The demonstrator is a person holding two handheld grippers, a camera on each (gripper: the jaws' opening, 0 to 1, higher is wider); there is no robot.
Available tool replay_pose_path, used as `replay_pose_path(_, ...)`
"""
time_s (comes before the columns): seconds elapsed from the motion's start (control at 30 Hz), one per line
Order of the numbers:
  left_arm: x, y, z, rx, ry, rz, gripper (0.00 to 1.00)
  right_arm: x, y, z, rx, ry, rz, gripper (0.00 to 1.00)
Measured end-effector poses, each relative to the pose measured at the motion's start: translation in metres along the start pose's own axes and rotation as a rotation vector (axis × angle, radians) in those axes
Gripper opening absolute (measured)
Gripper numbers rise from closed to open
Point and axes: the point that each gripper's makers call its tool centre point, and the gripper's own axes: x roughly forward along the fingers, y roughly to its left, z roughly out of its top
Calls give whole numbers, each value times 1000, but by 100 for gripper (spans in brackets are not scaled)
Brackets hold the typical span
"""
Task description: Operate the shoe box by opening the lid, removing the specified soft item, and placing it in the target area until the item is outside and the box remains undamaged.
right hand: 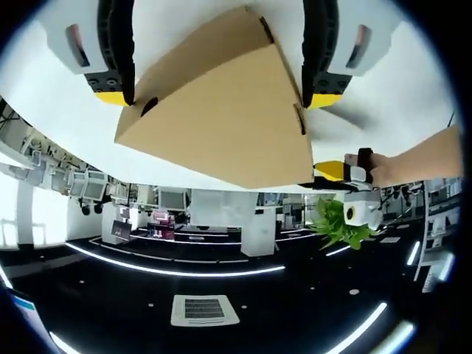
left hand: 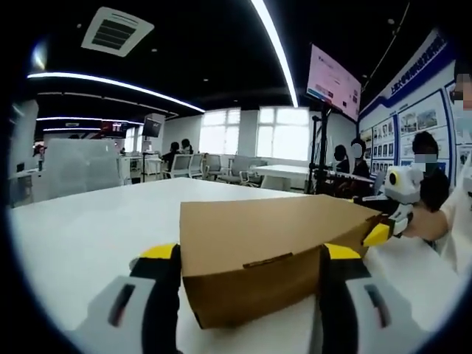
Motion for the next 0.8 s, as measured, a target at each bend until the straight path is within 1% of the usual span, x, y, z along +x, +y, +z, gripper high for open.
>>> replay_pose_path(0.03, 0, 0, 0, 0, -3, 0, 79, 0, 3, 3, 36, -11, 26, 100)
replay_pose_path(0.07, 0, 0, 0, -1, -4, 0, 79, -1, 3, 5, 62, -16, 31, 100)
replay_pose_path(0.1, 0, 0, 0, 0, 1, 0, 79, -2, -2, 5, 52, -7, 24, 100)
replay_pose_path(0.13, 1, 0, 0, 1, 6, 1, 80, -1, -2, 5, 47, -2, 23, 100)
replay_pose_path(0.17, 2, -1, -1, 17, 22, 2, 80, 1, -2, 4, 31, 7, 17, 100)
replay_pose_path(0.23, 4, -1, -1, 13, 25, 3, 83, 3, -2, 0, -14, 40, 5, 100)
replay_pose_path(0.4, 4, -1, -2, 14, 31, 7, 83, 4, -3, 0, -7, 49, 0, 100)
replay_pose_path(0.5, 3, 0, -2, 16, 26, 5, 83, 4, -2, 0, -7, 38, -1, 100)
replay_pose_path(0.57, 3, 0, -2, 19, 18, 2, 83, 5, -2, 0, -10, 22, -2, 100)
replay_pose_path(0.63, 3, 0, -1, 0, -1, 0, 82, 5, -2, 1, -9, 17, 1, 100)
replay_pose_path(0.73, 2, 1, -2, 38, 2, -8, 80, 5, -3, 0, -28, 55, 4, 100)
replay_pose_path(0.8, 2, 2, -2, 39, 1, -10, 80, 4, -3, 0, -26, 55, 5, 100)
